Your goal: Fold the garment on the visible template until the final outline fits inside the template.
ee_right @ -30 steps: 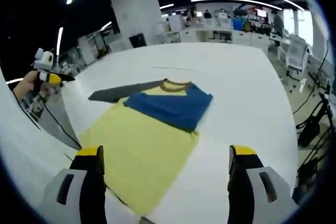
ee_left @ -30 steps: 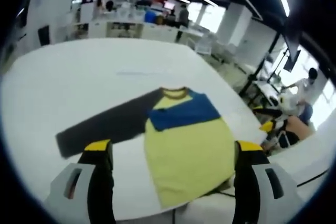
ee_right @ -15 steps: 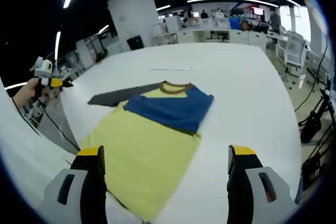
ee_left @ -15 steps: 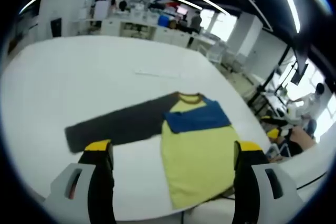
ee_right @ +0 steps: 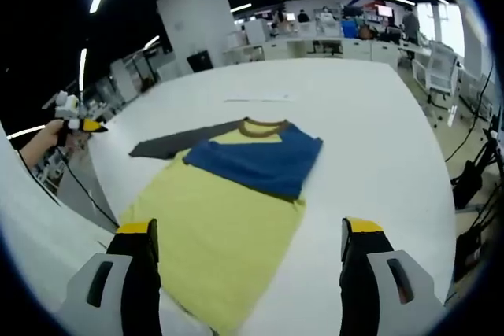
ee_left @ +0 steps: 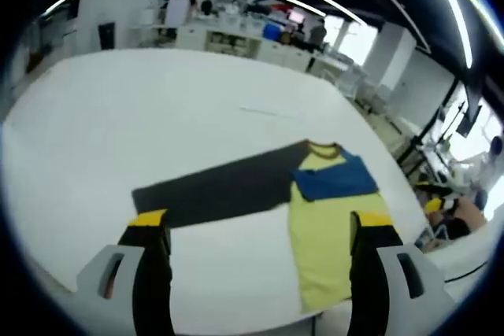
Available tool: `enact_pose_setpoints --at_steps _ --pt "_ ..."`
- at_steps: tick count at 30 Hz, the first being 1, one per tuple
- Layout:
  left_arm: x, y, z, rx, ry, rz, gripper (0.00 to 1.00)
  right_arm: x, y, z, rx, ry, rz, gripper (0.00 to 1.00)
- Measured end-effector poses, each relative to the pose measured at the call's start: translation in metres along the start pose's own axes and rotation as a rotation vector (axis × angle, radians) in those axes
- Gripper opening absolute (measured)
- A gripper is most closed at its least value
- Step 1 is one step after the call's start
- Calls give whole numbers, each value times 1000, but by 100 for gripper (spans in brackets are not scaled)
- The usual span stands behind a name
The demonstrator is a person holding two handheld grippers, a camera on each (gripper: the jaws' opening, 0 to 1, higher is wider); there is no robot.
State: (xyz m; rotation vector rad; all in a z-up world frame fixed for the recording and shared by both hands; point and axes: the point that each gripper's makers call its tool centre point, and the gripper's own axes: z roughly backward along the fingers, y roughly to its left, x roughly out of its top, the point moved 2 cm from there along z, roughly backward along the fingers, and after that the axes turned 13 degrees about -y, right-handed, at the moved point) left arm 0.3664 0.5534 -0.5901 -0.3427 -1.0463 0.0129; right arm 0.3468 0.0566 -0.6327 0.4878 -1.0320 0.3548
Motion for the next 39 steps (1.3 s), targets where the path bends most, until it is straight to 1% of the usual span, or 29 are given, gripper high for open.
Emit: enact_pose_setpoints --at_steps 8,12,19,22,26,31,35,39 --pt "4 35 -19 34 -19 29 88 3 0 -2 -18 5 -7 95" --pt "4 50 -31 51 -14 37 87 4 1 -5 -21 10 -2 95" --pt "-2 78 -44 93 -1 52 83 2 2 -7 -35 23 -11 95" --pt "-8 92 -48 118 13 60 83 1 2 -8 -43 31 -14 95" --pt "-15 101 -52 133 33 48 82 1 3 -9 -48 38 -14 95" --pt "-22 115 -58 166 40 64 80 0 4 -11 -58 45 -14 95" --pt "-26 120 -60 190 39 58 77 -1 7 -12 -63 55 -12 95" --pt "-30 138 -68 218 34 60 73 -2 10 -13 -68 62 -15 95"
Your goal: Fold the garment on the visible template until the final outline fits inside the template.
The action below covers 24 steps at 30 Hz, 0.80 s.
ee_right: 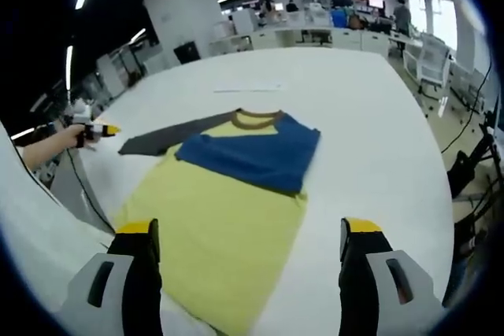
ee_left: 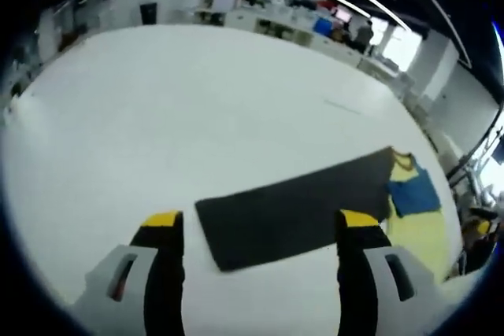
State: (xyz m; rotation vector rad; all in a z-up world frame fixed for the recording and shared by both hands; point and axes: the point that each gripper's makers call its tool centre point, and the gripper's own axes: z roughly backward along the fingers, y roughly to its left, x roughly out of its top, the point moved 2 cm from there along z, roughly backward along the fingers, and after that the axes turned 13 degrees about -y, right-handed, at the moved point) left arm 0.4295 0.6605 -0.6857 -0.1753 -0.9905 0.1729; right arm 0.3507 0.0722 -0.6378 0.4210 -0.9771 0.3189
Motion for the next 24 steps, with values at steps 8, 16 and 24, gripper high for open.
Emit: enact_pose_setpoints --at_steps 8,16,24 --pt "-11 16 -11 36 -8 -6 63 0 5 -2 -6 8 3 95" --pt "-14 20 -18 58 -17 -49 53 1 6 -3 -15 13 2 94" --pt "-18 26 -23 75 -19 -49 43 2 6 -6 -15 21 5 94"
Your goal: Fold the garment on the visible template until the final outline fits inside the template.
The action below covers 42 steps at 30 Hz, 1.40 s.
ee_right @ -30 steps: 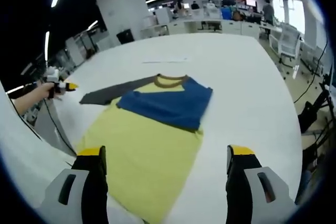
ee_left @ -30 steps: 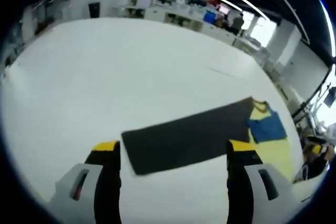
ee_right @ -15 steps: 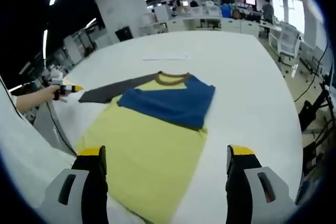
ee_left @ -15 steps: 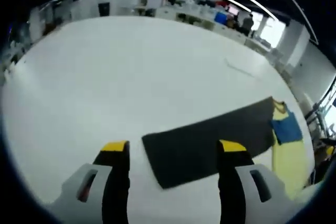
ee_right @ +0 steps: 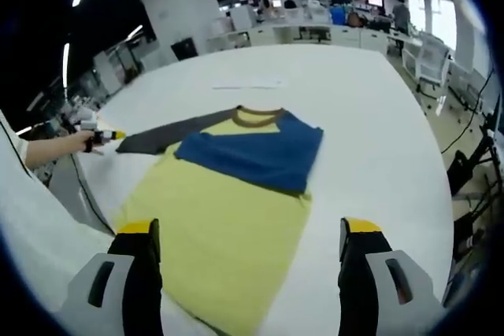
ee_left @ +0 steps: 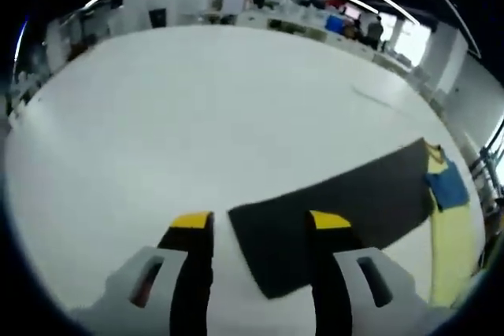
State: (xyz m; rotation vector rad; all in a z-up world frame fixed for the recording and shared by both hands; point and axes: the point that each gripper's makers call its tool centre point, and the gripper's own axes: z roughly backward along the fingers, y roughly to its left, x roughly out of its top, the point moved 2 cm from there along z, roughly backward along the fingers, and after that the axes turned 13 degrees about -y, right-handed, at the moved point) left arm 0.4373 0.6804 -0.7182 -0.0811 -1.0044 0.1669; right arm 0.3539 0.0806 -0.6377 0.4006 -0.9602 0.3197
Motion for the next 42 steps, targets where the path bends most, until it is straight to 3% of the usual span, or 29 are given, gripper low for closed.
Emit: enact_pose_setpoints --at_steps 8,14,21,28,33,35,42 --pt "0 7 -5 -1 -6 9 38 -2 0 0 -6 16 -4 94" --pt "-1 12 -8 16 -12 19 24 1 -1 2 -13 8 -14 94" --pt "-4 15 -13 18 -1 17 21 8 0 1 -8 -20 -43 94" --pt "-6 22 -19 46 9 -4 7 8 -1 2 -13 -21 -42 93" --pt "-7 19 -22 45 9 1 5 7 0 3 -14 -22 -50 93" --pt "-7 17 -22 38 8 10 0 7 0 3 -15 -20 -48 93" --pt "4 10 -18 35 -32 56 0 7 1 2 -12 -26 -53 93"
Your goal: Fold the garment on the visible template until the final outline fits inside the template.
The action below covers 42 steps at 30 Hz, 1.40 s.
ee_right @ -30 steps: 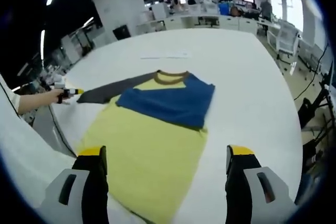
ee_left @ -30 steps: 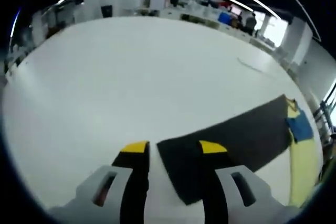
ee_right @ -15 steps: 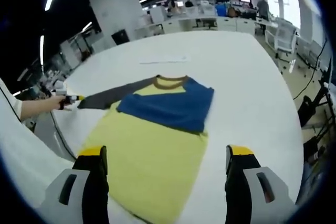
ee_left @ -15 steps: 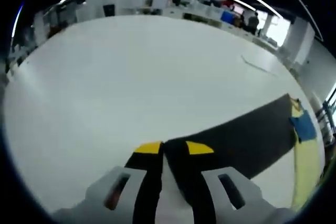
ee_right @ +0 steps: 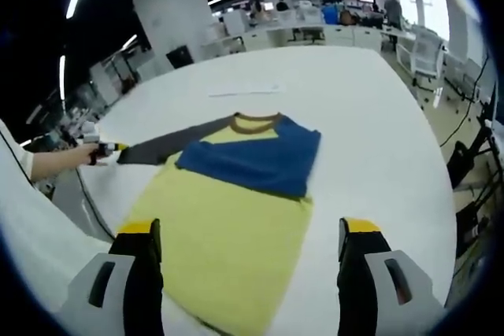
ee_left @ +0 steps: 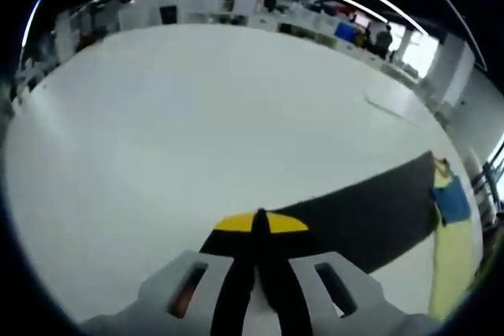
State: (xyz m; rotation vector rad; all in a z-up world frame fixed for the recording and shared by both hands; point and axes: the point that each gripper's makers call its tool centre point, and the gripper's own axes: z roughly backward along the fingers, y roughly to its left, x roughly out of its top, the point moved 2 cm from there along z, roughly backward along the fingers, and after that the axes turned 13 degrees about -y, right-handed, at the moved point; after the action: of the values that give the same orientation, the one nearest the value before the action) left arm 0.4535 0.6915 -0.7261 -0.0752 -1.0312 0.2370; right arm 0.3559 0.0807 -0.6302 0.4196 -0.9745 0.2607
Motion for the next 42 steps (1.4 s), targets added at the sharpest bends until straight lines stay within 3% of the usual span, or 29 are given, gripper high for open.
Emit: enact_pose_setpoints --at_steps 3,6,12,20,22,26,37,42 --pt "5 0 1 -1 -13 28 0 0 1 -1 3 -2 -2 93" --pt "10 0 1 -20 -39 114 0 -1 1 -1 6 -2 -2 93" --pt "16 2 3 -25 -68 178 0 -2 0 1 7 -9 -7 93" --pt "27 -19 13 -58 -97 227 0 -3 -1 2 10 -21 -13 92" --pt "28 -36 17 -91 -94 187 0 -7 -2 3 7 -9 -4 91" --pt "34 -59 23 -127 -110 200 0 -10 -1 5 14 -8 -1 91" --pt "67 -125 44 -230 -161 161 0 -17 -9 19 3 -31 -17 92" --pt "79 -155 57 -279 -186 152 0 -18 -13 24 -6 -25 29 92"
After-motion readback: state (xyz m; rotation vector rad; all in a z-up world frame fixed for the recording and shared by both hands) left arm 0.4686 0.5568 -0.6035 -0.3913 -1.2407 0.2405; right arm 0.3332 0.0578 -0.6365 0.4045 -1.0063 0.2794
